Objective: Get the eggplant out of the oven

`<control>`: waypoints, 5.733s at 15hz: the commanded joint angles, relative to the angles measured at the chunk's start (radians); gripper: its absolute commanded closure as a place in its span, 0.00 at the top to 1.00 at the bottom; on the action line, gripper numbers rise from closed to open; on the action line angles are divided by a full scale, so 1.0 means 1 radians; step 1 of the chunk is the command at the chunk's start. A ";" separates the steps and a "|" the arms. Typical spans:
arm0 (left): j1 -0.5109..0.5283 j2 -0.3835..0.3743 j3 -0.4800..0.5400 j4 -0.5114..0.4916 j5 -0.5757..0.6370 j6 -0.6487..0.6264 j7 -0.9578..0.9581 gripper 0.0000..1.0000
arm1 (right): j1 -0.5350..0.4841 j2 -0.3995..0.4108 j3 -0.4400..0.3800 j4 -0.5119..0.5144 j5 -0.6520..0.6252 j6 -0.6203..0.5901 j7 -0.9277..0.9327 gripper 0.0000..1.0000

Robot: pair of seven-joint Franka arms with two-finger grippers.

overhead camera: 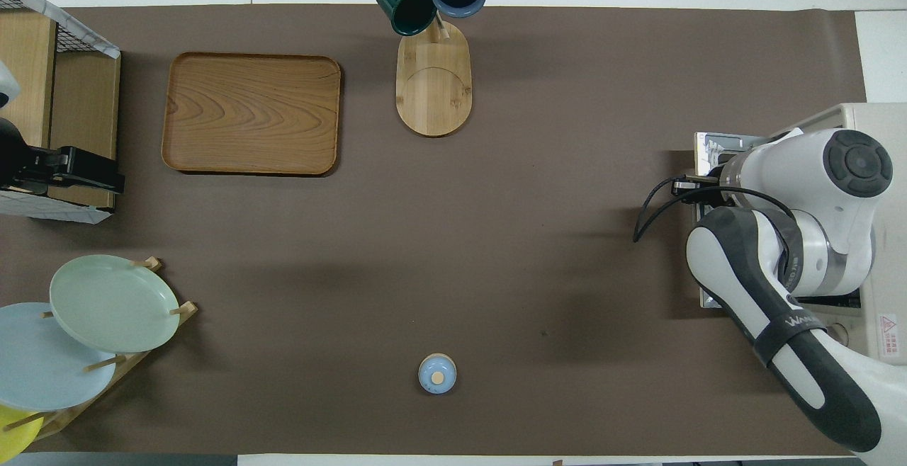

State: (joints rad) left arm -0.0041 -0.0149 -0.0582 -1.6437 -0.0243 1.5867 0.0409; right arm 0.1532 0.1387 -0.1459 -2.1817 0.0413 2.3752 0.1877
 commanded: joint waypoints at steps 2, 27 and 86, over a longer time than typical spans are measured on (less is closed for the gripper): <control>0.003 -0.007 0.000 -0.004 0.018 0.002 0.008 1.00 | 0.014 -0.004 -0.015 -0.007 0.023 0.039 0.013 0.00; 0.003 -0.007 0.000 -0.004 0.018 0.002 0.008 1.00 | -0.070 -0.096 -0.021 0.033 -0.186 -0.269 -0.129 0.53; -0.241 -0.007 -0.008 -0.103 -0.023 0.157 -0.076 1.00 | 0.148 0.111 0.045 0.188 -0.182 -0.289 0.475 0.00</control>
State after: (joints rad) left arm -0.1864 -0.0141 -0.0779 -1.6810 -0.0284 1.6607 -0.0117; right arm 0.3093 0.3308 -0.1133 -1.8704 -0.1151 2.0369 0.6700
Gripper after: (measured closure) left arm 0.000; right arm 0.991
